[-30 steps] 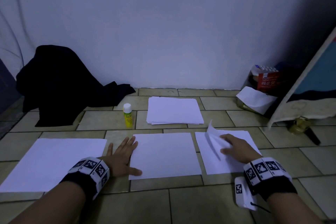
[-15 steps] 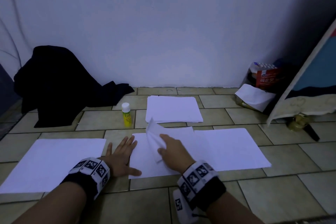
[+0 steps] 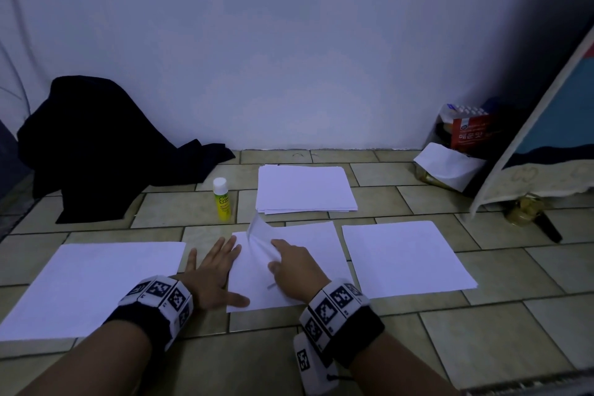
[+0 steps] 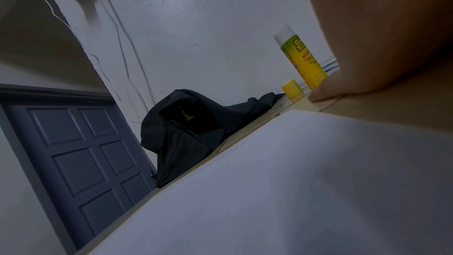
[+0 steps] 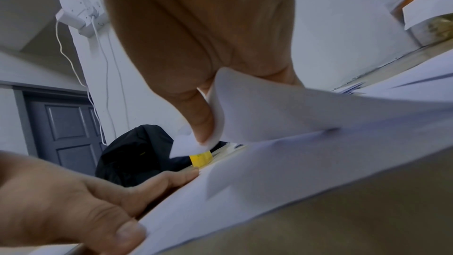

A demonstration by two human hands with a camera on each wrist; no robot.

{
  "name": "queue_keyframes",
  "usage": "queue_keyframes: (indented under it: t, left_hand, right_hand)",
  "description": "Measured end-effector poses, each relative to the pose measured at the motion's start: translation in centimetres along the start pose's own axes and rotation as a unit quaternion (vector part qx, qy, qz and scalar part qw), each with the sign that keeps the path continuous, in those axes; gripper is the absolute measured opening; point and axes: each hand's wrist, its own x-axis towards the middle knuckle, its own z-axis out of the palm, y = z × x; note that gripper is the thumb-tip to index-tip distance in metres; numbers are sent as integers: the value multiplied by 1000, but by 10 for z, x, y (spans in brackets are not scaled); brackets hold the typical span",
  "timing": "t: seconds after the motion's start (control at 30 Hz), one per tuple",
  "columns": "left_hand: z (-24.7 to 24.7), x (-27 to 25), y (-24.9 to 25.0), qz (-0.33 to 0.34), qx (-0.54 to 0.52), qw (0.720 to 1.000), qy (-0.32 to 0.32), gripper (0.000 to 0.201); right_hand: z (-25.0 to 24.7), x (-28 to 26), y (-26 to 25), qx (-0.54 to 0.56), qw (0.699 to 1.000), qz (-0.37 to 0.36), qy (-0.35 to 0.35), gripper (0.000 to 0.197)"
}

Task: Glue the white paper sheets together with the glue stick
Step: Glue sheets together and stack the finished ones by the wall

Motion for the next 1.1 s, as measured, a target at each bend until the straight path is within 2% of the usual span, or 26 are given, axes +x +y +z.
queue_keyframes:
  t: [1.1]
  left_hand:
    - [0,2,0,-4,4,1000,-6,110]
  right_hand:
    - [2,-12,-12,-4,999,37,7,44]
